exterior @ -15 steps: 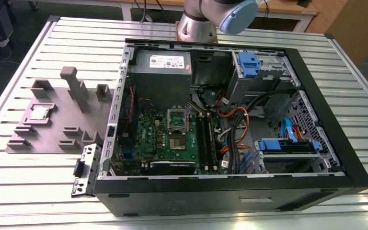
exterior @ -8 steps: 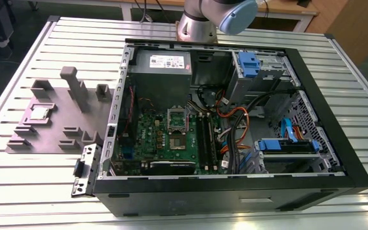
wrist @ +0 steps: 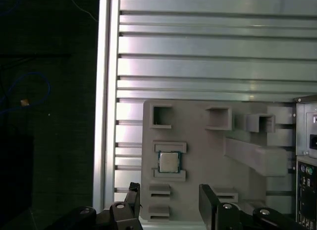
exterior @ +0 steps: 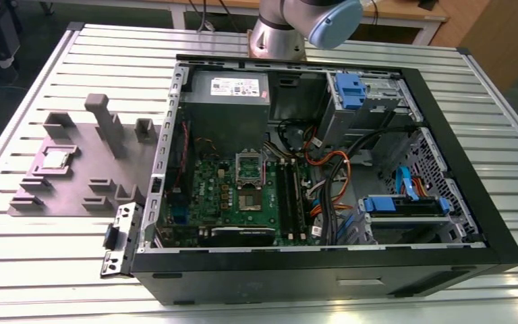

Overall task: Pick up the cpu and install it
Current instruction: 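Pick up the cpu and move it towards the insertion slot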

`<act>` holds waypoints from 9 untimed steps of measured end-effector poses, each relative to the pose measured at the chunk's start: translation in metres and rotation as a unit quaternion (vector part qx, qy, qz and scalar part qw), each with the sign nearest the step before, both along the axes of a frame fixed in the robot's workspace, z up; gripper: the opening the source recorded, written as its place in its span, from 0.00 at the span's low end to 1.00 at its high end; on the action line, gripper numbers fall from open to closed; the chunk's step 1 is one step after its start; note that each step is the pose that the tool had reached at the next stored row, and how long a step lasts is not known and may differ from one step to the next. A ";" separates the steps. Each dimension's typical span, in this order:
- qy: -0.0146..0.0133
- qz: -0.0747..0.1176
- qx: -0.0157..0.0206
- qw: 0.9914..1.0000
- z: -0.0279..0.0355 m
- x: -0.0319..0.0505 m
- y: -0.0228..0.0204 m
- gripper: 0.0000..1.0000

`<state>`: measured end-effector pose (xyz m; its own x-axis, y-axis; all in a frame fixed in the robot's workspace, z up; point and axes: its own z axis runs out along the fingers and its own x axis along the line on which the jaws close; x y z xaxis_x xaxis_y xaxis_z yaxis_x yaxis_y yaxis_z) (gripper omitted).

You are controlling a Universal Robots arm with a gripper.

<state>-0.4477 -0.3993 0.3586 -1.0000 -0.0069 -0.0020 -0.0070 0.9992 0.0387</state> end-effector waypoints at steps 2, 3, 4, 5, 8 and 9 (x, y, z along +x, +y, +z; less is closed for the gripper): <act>0.000 0.000 0.000 1.000 -0.0006 0.0000 0.0000 0.59; 0.000 0.000 0.000 1.000 -0.0009 0.0000 0.0000 0.59; 0.000 0.000 0.000 1.000 -0.0012 0.0000 0.0000 0.59; 0.000 0.000 0.000 1.000 -0.0015 0.0000 0.0000 0.59; 0.000 0.000 0.000 1.000 -0.0021 0.0000 0.0000 0.59; 0.000 0.000 0.000 1.000 -0.0024 0.0000 -0.0001 0.59</act>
<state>-0.4477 -0.3994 0.3562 -1.0000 -0.0070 -0.0020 -0.0070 0.9992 0.0387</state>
